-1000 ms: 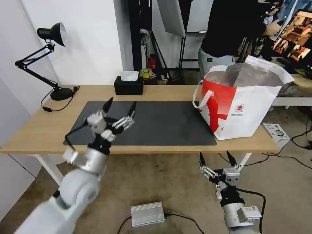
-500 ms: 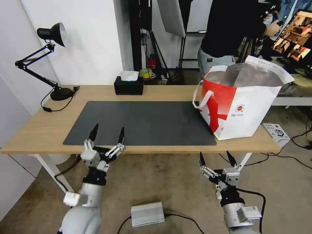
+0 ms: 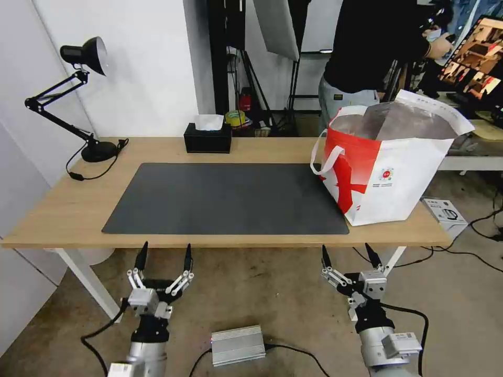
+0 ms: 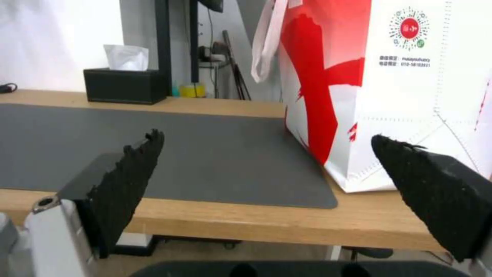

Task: Pick up the trash from the table and place it into the takeout bag.

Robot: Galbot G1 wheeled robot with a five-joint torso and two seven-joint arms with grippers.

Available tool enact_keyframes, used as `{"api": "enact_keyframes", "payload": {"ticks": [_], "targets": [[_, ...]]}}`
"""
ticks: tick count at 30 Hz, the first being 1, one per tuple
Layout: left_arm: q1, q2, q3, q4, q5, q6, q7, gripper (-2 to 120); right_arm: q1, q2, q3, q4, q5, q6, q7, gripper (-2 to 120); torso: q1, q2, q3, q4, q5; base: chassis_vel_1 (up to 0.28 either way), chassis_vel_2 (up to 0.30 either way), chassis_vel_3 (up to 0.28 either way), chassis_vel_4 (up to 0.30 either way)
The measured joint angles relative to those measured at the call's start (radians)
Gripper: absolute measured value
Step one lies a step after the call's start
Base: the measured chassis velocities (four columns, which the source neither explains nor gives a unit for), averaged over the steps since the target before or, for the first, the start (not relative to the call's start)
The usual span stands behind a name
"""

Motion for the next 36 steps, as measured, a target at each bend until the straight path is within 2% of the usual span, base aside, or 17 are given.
{"api": "enact_keyframes", "payload": {"ticks": [10,36], "targets": [[0.003,-0.009,0.002,0.029,0.013,-0.038,-0.013,100,0.000,0.000,0.000,0.000,0.000,0.000,0.000,100,0.000,0.000,0.000,0.0000,-0.0001,0.000,0.000,0.000,0.000],[-0.014,-0.003,-0.012,0.016,0.007,-0.035,-0.026,100,0.000,0.000,0.000,0.000,0.000,0.000,0.000,100,0.000,0.000,0.000,0.0000,-0.0001,0.000,0.000,0.000,0.000]]}}
